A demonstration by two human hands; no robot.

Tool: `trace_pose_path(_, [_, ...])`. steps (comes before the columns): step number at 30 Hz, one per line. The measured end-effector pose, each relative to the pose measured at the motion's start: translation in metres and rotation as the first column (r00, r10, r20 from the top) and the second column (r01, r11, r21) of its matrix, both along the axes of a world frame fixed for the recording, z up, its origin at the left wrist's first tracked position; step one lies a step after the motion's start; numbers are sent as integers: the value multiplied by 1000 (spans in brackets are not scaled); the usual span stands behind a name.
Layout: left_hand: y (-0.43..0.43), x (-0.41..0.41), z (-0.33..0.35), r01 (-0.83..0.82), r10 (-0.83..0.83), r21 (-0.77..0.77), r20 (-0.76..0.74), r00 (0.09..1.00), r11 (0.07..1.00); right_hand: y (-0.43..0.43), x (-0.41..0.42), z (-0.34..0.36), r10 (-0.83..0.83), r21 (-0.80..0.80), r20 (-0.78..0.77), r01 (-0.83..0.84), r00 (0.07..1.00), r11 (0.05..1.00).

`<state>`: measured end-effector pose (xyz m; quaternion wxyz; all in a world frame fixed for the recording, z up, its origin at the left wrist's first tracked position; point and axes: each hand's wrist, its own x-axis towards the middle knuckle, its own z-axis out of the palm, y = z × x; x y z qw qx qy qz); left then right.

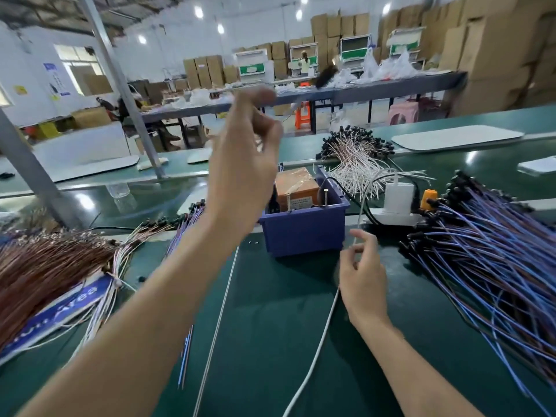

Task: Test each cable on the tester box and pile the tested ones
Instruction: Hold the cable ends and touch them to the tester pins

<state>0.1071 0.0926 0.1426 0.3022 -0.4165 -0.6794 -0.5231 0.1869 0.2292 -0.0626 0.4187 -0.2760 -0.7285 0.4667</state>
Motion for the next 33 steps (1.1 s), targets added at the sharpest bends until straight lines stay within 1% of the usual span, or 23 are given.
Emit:
trace_pose_path(1, [7, 13, -29, 16, -13, -72, 48, 999, 997, -1, 1, 1, -34, 25, -45, 35, 998, 999])
trace_pose_path(2, [13, 26, -58, 41, -31, -102, 91, 995, 994, -2, 3, 2, -64, 34, -97, 67, 993, 997])
trace_pose_path(4, [26, 43, -107, 60, -37, -110, 203, 979, 992, -4, 4, 4, -107, 43, -182, 116, 978, 992])
trace_pose_path(6, [37, 51, -141, 85, -39, -137, 310, 950, 987, -6, 6, 7, -112, 42, -222, 125, 969, 991])
trace_pose_path(8, [44, 56, -162, 123, -57, -157, 371, 927, 980, -7, 9, 8, -66, 70, -237, 85, 969, 994])
trace_pose_path(10, [44, 53, -178, 130, -54, -162, 403, 914, 978, -2, 12, 7, -39, 179, -206, 77, 978, 981])
trace_pose_path(12, [41, 47, -188, 125, -32, -188, 435, 900, 974, 8, 12, 7, -70, 343, -123, 109, 990, 933])
trace_pose_path(13, [40, 45, -193, 140, -32, -209, 452, 891, 968, 13, 12, 7, -91, 432, -79, 117, 993, 894])
trace_pose_path(15, [39, 44, -199, 198, -71, -226, 472, 879, 954, 21, 10, 7, -134, 614, -7, 110, 991, 781])
trace_pose_path(16, [39, 45, -200, 217, -86, -240, 460, 884, 946, 23, 8, 6, -143, 669, 18, 94, 990, 738])
trace_pose_path(17, [39, 45, -200, 223, -94, -256, 435, 895, 941, 24, 7, 6, -141, 680, 33, 82, 989, 728])
trace_pose_path(19, [38, 46, -197, 223, -96, -305, 381, 919, 926, 27, 4, 4, -152, 633, 12, 110, 988, 766])
trace_pose_path(21, [33, 46, -195, 214, -92, -409, 298, 950, 887, 31, 1, 4, -202, 567, -3, 168, 979, 806])
trace_pose_path(22, [29, 45, -194, 202, -87, -481, 251, 964, 853, 33, 0, 4, -224, 554, -8, 190, 975, 810])
trace_pose_path(24, [20, 42, -190, 169, -82, -612, 168, 982, 773, 36, -1, 4, -228, 575, -36, 207, 973, 791])
trace_pose_path(25, [16, 40, -188, 146, -80, -653, 130, 988, 744, 36, 0, 5, -213, 559, -40, 199, 976, 805])
trace_pose_path(26, [11, 38, -185, 121, -75, -673, 98, 992, 729, 37, 0, 6, -190, 497, -40, 185, 981, 848])
trace_pose_path(28, [5, 33, -177, 74, -55, -653, 50, 997, 754, 41, 2, 3, -165, 313, -68, 178, 984, 933])
trace_pose_path(30, [0, 27, -171, 6, -19, -596, -15, 1000, 803, 46, 5, 1, -176, 164, -92, 190, 980, 968])
trace_pose_path(31, [-2, 24, -171, -25, 0, -561, -45, 999, 827, 49, 6, 0, -175, 128, -112, 189, 978, 974])
trace_pose_path(33, [-4, 17, -171, -69, 31, -525, -81, 996, 849, 53, 9, 1, -157, 105, -160, 175, 974, 979])
